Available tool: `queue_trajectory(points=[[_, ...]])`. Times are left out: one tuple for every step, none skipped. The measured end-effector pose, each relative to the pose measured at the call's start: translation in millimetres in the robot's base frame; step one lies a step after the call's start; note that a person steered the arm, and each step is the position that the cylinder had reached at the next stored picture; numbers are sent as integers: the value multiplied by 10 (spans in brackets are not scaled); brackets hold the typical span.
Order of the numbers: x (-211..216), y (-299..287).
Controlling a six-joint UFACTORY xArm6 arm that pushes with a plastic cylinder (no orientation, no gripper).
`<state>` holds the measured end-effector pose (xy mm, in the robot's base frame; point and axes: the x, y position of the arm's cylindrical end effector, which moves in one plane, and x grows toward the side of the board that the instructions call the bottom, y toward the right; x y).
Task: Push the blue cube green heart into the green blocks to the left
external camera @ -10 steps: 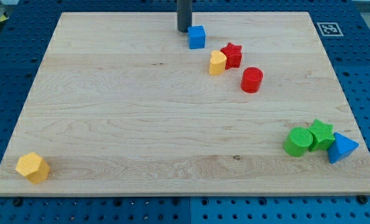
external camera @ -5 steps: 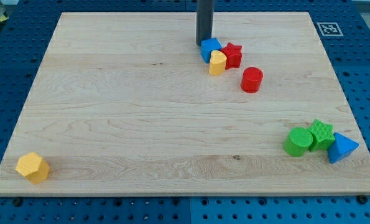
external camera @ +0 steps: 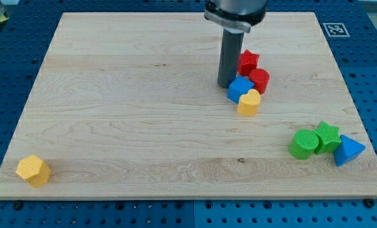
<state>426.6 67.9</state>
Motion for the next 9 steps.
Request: queue_trajectory(points=[[337, 61], [635, 146], [851, 290], [840, 308], [580, 113], [180, 87], [66, 288], [66, 327], [100, 327]])
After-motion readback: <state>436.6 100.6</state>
